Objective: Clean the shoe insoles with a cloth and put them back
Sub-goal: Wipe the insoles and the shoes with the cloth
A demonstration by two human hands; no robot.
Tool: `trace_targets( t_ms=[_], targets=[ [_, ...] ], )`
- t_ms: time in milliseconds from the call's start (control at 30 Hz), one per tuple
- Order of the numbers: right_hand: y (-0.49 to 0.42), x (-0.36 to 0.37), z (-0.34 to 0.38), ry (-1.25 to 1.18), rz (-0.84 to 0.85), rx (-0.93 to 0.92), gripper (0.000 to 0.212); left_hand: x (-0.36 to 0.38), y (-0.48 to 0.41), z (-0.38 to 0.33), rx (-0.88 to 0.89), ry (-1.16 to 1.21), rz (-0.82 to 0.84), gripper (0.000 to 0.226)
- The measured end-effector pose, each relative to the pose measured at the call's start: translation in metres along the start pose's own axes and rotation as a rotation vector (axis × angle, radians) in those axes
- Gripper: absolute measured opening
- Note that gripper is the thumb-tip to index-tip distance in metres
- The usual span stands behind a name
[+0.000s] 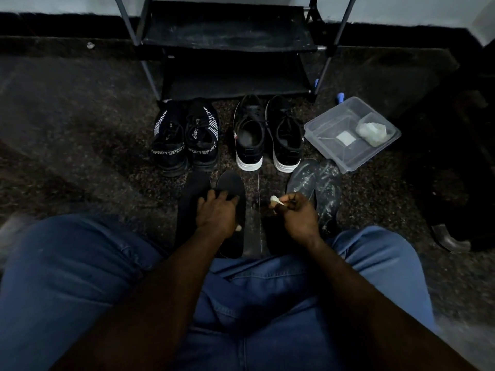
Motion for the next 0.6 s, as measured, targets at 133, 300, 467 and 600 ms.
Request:
trace_targets(
  t_ms=[133,300,467,600],
  targets=[
    [0.002,-0.002,0.004,0.021,0.009,-0.002,0.029,-0.002,0.002,0.003,-0.011,-0.023,0.005,0.088],
    [0.003,-0.009,0.016,0.048,-0.046,-0.047,0.022,-0.006,0.001,-0.01,0.038,0.056,-0.061,0.086],
    [-0.002,-0.018,0.021,0.148,-0.102,-0.121,0.02,-0.02,-0.009,-0.043,0.076,0.181,-0.163,0.068],
    [-0.014,-0.028,0.028,0.248,-0.168,-0.154,0.018,-0.026,-0.028,-0.068,0.01,0.391,-0.163,0.053]
  ],
)
Point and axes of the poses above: each hand's wrist, its own y-axis away from the middle knuckle, its own x-axis out of the palm, z = x × y, the point moved 1 cm from there along -y, towards the middle knuckle, and after that the axes turned 9 degrees about -z, right-handed, at the moved point
